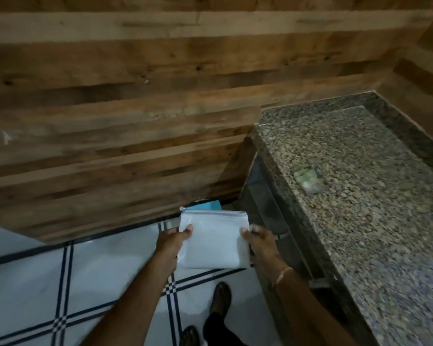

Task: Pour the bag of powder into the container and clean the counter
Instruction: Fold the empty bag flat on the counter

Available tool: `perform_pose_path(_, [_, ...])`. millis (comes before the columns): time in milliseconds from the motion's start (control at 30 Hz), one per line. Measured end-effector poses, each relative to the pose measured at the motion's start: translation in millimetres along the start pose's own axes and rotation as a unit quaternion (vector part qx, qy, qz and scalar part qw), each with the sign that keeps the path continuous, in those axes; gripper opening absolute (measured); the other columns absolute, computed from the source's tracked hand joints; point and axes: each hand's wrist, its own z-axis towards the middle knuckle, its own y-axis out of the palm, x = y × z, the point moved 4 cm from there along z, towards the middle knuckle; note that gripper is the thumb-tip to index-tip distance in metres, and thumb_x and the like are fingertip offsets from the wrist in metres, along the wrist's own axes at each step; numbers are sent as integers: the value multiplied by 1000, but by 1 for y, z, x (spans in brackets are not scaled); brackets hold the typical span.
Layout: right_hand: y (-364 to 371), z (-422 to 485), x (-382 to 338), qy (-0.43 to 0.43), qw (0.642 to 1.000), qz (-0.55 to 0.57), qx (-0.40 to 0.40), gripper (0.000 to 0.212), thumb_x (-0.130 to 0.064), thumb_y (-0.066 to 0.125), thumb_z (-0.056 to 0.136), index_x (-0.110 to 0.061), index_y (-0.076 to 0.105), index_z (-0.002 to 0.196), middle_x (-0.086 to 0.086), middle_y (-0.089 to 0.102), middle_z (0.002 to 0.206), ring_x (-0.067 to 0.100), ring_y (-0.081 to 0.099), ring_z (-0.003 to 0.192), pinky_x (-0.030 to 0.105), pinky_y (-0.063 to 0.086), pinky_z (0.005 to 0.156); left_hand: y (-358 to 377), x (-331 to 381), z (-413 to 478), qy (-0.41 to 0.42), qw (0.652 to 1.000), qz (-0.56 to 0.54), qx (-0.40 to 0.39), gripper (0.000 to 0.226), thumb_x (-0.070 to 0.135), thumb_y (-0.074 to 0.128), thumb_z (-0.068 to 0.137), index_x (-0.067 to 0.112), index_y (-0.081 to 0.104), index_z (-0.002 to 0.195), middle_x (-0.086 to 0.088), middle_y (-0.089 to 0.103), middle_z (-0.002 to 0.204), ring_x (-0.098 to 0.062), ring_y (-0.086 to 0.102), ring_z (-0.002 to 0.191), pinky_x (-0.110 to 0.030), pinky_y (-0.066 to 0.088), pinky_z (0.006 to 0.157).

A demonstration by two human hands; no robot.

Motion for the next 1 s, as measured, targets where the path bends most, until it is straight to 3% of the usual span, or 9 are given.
perform_pose_path(133, [38,74,6,44,998,-45,-17,16,-5,66,98,-13,70,85,5,70,84,21,66,79,23,58,61,-26,-19,51,-45,992,-41,112,49,41,85,79,5,73,110,-16,74,109,-36,72,95,-49,59,92])
perform_pose_path(200, [55,120,23,68,995,-71,-8,17,-6,64,99,-16,70,87,7,72,86,15,66,71,15,52,49,-36,-36,84,-79,983,-74,146,41,37,81,85,4,72,108,-16,73,104,-36,71,93,-51,59,91])
perform_pose_path(300, [73,174,66,138,984,-112,-25,13,-8,60,101,-6,71,108,19,72,106,17,65,73,23,53,57,-48,-59,131,-117,973,-104,171,38,46,81,83,13,69,98,-13,71,107,-36,69,98,-53,57,92])
perform_pose_path(433, [94,239,139,189,958,-210,-43,8,-19,69,98,-16,67,91,14,68,106,29,69,95,43,62,87,-48,-99,209,-139,969,-128,162,50,51,84,75,16,68,107,-15,69,124,-39,67,110,-60,53,98])
perform_pose_path(567, [124,313,236,196,939,-278,-51,51,-32,80,89,-9,64,131,13,65,137,32,63,125,45,52,107,-38,-140,290,-154,963,-153,157,44,39,74,89,9,62,118,-16,67,124,-37,66,108,-58,53,99])
perform_pose_path(700, [159,382,304,189,929,-311,-68,64,-30,81,88,-8,55,143,17,60,143,36,56,132,34,47,105,-34,-189,357,-196,954,-177,145,38,32,66,96,10,57,125,-13,64,124,-31,64,98,-51,52,83])
perform_pose_path(800, [176,432,346,165,920,-352,-55,71,-32,78,86,-8,50,147,20,56,145,43,51,137,48,47,110,-35,-222,394,-222,946,-191,138,48,37,66,95,9,56,133,-11,64,129,-33,62,111,-49,53,80])
perform_pose_path(900, [182,454,362,154,905,-393,-51,64,-34,73,91,-11,52,147,20,58,145,43,52,134,48,47,109,-27,-242,420,-217,942,-224,126,51,35,62,96,9,53,139,-13,62,137,-28,65,105,-50,52,82])
perform_pose_path(1000, [172,442,347,115,928,-353,3,46,-29,67,97,-9,57,137,19,67,133,41,61,125,45,49,100,-18,-248,434,-233,936,-237,120,47,28,59,100,9,49,143,-13,61,132,-29,63,106,-45,53,68])
